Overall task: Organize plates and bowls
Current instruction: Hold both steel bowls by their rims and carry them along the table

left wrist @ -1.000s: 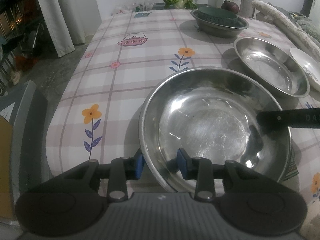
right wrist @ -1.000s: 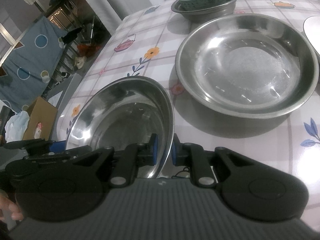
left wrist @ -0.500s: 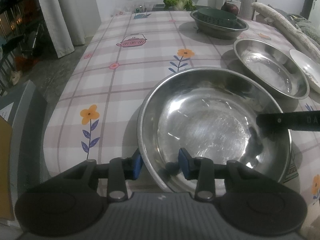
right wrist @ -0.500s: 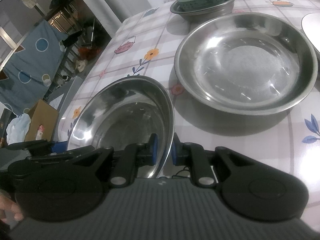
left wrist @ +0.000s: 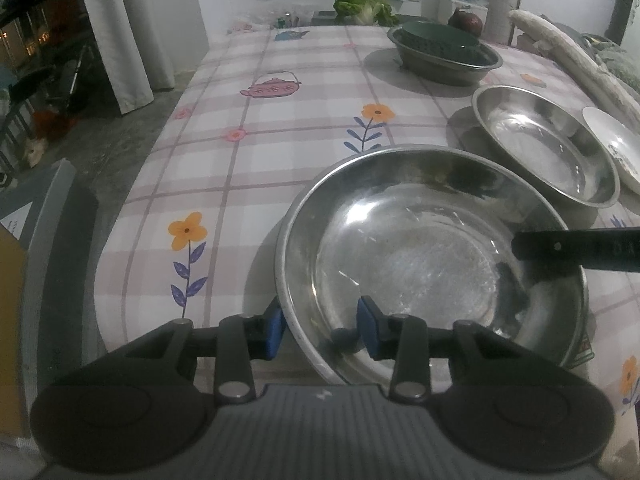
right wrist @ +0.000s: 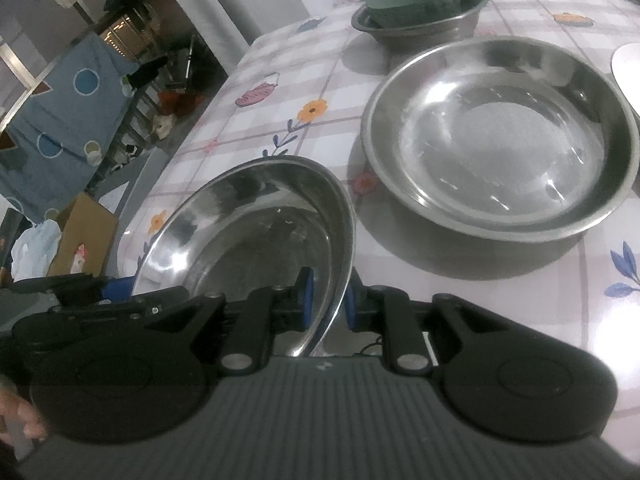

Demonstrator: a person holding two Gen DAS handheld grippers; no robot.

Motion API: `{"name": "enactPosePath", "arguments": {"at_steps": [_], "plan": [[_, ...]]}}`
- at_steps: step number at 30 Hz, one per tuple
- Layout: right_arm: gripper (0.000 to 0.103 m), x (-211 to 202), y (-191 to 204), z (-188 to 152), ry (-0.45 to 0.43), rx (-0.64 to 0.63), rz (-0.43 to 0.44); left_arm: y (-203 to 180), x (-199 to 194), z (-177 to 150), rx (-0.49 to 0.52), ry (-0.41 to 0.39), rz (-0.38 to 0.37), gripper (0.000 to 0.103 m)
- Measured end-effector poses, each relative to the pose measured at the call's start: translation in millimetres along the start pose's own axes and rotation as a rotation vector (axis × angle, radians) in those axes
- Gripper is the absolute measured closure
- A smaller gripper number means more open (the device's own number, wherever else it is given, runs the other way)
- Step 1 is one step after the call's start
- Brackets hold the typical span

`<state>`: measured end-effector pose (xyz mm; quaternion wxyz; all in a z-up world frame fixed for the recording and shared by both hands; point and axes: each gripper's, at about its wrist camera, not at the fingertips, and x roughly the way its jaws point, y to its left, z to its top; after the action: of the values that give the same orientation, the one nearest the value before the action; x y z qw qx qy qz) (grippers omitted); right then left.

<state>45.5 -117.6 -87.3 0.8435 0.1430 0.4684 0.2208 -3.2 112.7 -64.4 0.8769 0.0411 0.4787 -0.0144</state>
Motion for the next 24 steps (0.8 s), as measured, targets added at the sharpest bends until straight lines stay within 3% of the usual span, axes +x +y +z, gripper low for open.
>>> {"name": "enactPosePath", "arguments": {"at_steps": [24], "plan": [[0.087,-4.6,12.8,3.2,-0.012,-0.053,-0.036,1.9,-9.1,1.3,-0.009,-0.022,-0.011,0.064]]}}
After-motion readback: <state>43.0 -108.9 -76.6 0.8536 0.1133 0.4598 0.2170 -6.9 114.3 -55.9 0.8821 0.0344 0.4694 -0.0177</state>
